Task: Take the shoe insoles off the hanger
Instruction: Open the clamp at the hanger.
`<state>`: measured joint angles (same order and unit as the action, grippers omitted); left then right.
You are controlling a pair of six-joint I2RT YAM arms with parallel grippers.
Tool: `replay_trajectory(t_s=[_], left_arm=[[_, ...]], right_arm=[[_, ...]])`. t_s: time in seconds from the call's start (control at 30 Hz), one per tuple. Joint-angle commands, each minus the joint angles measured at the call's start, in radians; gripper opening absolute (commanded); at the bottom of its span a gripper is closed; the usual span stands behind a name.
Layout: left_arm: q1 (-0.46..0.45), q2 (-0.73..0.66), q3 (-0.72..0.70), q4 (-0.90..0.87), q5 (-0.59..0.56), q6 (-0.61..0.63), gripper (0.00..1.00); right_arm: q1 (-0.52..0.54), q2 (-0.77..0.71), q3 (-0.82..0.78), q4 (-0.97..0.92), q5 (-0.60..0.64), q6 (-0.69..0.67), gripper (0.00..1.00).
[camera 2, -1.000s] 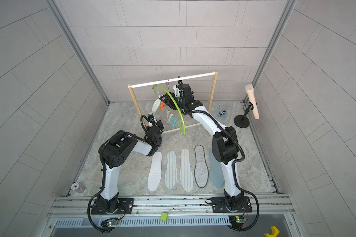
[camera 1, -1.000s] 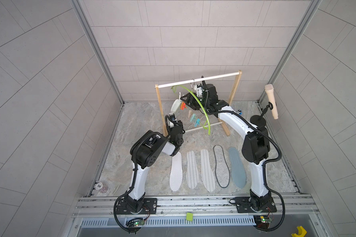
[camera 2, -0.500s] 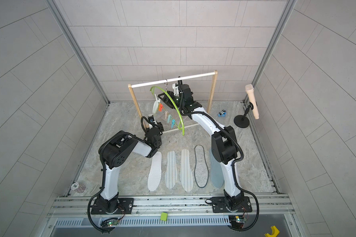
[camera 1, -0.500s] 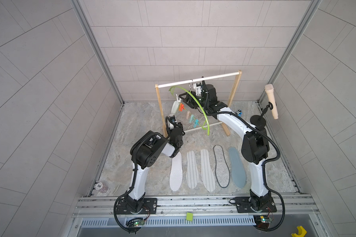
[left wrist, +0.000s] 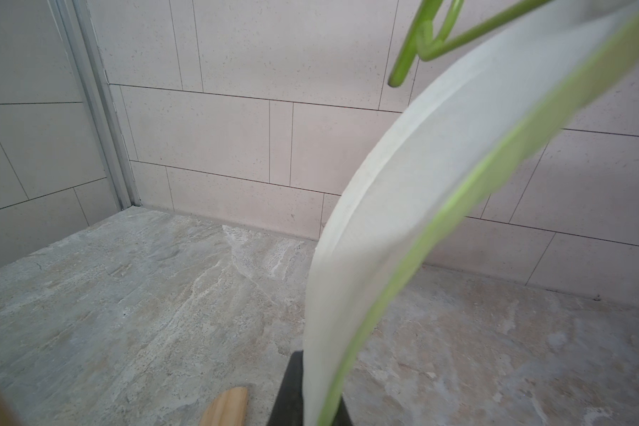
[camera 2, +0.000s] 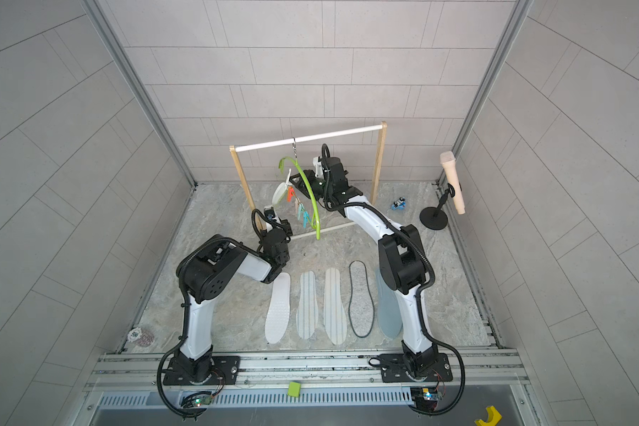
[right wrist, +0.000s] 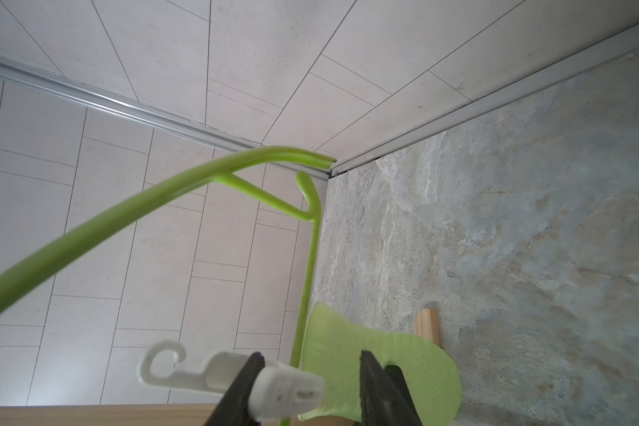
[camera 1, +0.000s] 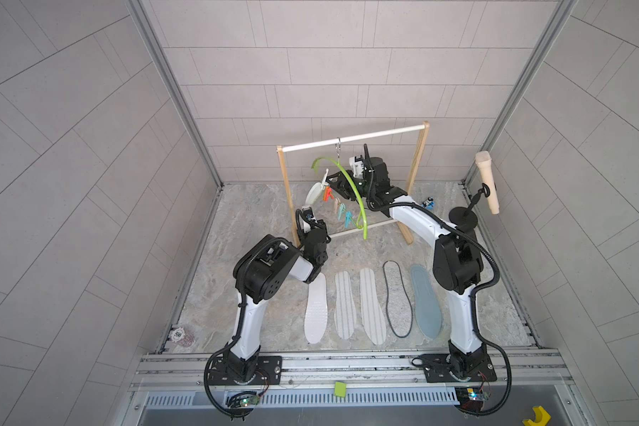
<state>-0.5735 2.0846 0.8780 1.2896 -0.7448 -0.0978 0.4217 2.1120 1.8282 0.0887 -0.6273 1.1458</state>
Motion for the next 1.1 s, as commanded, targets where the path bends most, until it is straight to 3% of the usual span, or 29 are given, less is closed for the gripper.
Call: replay_trajectory(t_s=[0.0,0.27,0.67,0.87,1.07], left_arm=[[0.006,-0.038,-0.003,0.029,-0.010,-0.018,0.00],[0.006,-0.042,-0.005,0.030,-0.011,-0.012,0.00],[0.006,-0.058,0.013,0.033,-0.036,0.023,0.00],[0.006,-0.060,0.015,0.033,-0.040,0.025,0.00],[0.006,-0.058,0.006,0.030,-0.038,0.023,0.00]], right_arm=[[-0.002,-0.026,-0.055,0.026,0.001,0.058,0.42],[-0.006,-0.044,-0.059,0.060,-0.014,0.077,0.45],[-0.011,-0.030,0.080,0.031,-0.032,0.081,0.55],[-0.012,-0.034,0.080,0.026,-0.065,0.041,0.67],[-0.012,-0.006,0.106,0.007,-0.137,-0.020,0.70]])
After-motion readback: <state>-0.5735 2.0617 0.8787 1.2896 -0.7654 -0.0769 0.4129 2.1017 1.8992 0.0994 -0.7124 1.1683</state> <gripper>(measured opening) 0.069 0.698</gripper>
